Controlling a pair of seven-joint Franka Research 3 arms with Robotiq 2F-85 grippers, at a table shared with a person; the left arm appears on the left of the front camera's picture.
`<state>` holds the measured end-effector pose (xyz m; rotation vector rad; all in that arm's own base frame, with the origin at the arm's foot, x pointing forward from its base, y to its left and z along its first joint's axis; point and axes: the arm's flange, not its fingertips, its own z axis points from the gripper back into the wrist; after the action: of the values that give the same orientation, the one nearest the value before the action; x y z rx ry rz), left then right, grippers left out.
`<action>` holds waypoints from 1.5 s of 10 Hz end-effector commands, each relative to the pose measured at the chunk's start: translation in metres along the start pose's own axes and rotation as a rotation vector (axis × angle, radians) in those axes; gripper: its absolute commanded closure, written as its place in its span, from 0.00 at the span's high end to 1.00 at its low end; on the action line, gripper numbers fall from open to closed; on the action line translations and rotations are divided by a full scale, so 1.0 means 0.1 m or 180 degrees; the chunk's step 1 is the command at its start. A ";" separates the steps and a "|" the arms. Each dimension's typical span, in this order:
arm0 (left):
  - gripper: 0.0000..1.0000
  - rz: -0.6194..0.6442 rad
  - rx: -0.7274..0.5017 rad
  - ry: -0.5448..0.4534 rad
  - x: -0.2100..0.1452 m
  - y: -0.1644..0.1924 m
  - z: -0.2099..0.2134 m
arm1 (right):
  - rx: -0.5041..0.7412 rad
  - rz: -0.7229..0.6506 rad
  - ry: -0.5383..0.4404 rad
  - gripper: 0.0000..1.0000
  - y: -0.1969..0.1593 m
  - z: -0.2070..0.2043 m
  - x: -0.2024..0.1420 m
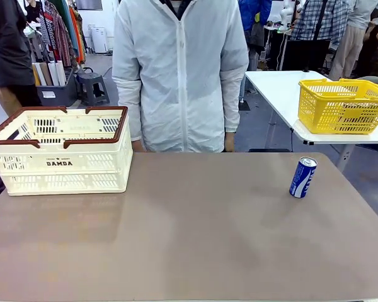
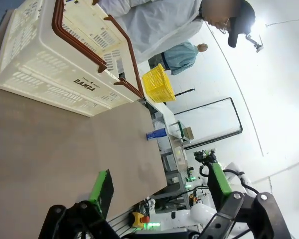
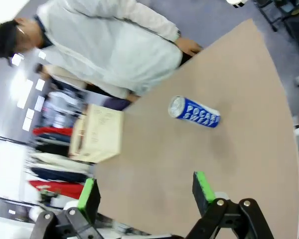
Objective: Place the drinks into the Shopping basket.
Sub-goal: Pick up one drink and place it into the Shopping basket.
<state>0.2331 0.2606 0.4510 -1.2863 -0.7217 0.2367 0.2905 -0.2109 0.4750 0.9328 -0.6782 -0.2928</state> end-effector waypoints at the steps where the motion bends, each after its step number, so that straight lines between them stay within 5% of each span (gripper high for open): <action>1: 1.00 -0.0062 -0.0061 -0.0042 0.01 -0.01 0.01 | -0.0837 0.0399 0.0427 1.00 0.43 -0.59 0.27; 4: 1.00 -0.0062 -0.0061 -0.0042 0.01 -0.01 0.01 | -0.1788 0.1118 0.0784 1.00 0.86 -1.65 0.36; 6: 1.00 -0.0062 -0.0061 -0.0042 0.01 -0.01 0.01 | -0.1883 0.1414 0.0816 1.00 0.96 -1.96 0.29; 7: 1.00 -0.0062 -0.0061 -0.0042 0.01 -0.01 0.01 | -0.1643 0.1514 0.0530 1.00 1.01 -1.86 0.23; 8: 1.00 -0.0062 -0.0061 -0.0042 0.01 -0.01 0.01 | -0.1820 0.1400 0.0835 1.00 1.00 -2.01 0.18; 10: 1.00 -0.0062 -0.0061 -0.0042 0.01 -0.01 0.01 | -0.1891 0.1887 0.0719 1.00 1.06 -2.11 0.14; 13: 1.00 -0.0062 -0.0061 -0.0042 0.01 -0.01 0.01 | -0.2176 0.1694 0.1542 1.00 0.98 -2.55 0.57; 15: 1.00 -0.0062 -0.0061 -0.0042 0.01 -0.01 0.01 | -0.2358 0.1429 0.1803 1.00 0.86 -2.79 0.86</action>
<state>0.2328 0.2613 0.4519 -1.2838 -0.7228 0.2370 0.5058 -0.0240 0.4498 0.1239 -0.2651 0.1681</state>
